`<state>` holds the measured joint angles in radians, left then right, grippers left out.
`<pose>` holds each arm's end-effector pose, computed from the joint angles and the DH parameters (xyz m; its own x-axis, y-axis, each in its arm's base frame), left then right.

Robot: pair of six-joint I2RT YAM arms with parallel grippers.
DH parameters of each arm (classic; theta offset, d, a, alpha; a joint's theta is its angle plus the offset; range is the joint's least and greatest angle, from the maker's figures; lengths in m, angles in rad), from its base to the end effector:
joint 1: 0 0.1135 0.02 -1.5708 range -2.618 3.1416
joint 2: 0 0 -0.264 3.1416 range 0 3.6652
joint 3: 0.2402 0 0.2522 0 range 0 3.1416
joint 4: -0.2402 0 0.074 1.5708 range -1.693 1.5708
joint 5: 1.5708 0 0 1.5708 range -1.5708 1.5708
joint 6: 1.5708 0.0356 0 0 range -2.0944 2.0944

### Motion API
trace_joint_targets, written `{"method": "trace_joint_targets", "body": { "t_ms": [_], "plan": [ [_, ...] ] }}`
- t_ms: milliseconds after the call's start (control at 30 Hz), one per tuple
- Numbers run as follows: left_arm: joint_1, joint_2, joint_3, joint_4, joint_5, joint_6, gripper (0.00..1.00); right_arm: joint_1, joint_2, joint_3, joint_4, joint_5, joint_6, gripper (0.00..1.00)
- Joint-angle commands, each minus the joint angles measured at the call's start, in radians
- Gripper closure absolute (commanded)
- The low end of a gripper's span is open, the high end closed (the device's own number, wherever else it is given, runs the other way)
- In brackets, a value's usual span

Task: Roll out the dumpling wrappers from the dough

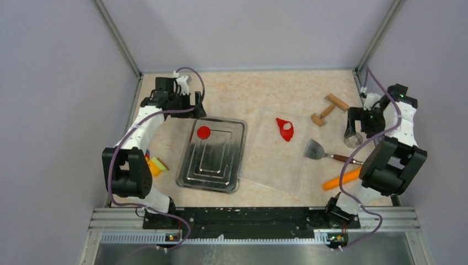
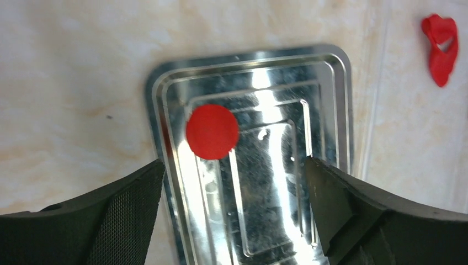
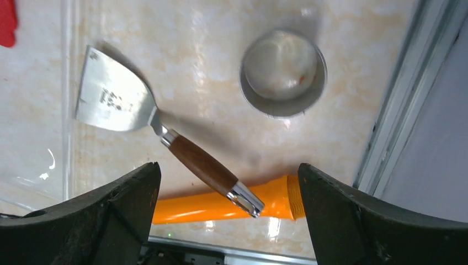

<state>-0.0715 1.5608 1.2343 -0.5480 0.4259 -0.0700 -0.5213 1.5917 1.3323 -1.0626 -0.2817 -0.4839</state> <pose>0.3350 -0.0387 0.2741 -0.7864 -0.0075 -0.6176 0.2750 0.8911 -0.3611 0.2688 -0.1430 0.2677 -0.9389 0.0239 -0.3433 -0.0201 0.9921 0.1239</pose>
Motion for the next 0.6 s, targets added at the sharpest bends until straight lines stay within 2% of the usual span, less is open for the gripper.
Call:
{"method": "trace_joint_targets", "body": {
  "t_ms": [0,67,167,267,367,467,567],
  "plan": [
    [0.003,0.011,0.110,0.010,-0.215,0.060,0.01,0.139,0.078,0.151,0.020,0.047,0.105,0.05],
    [0.010,0.071,0.193,-0.035,-0.249,0.061,0.01,0.227,0.146,0.260,0.012,0.108,0.151,0.04],
    [0.019,0.180,0.402,-0.188,-0.216,0.061,0.01,0.365,0.270,0.542,-0.051,0.257,0.226,0.04],
    [0.047,0.224,0.572,-0.284,-0.217,0.078,0.01,0.447,0.305,0.691,-0.035,0.350,0.260,0.02],
    [0.065,0.122,0.564,-0.173,-0.260,0.091,0.01,0.464,0.332,0.884,-0.050,0.293,0.310,0.01],
    [0.065,-0.050,0.441,0.032,-0.295,0.113,0.01,0.465,0.334,1.055,-0.032,0.208,0.378,0.01],
    [0.064,-0.173,0.304,0.211,-0.312,0.116,0.01,0.465,0.249,1.021,0.079,0.161,0.423,0.01]
  ]
}}
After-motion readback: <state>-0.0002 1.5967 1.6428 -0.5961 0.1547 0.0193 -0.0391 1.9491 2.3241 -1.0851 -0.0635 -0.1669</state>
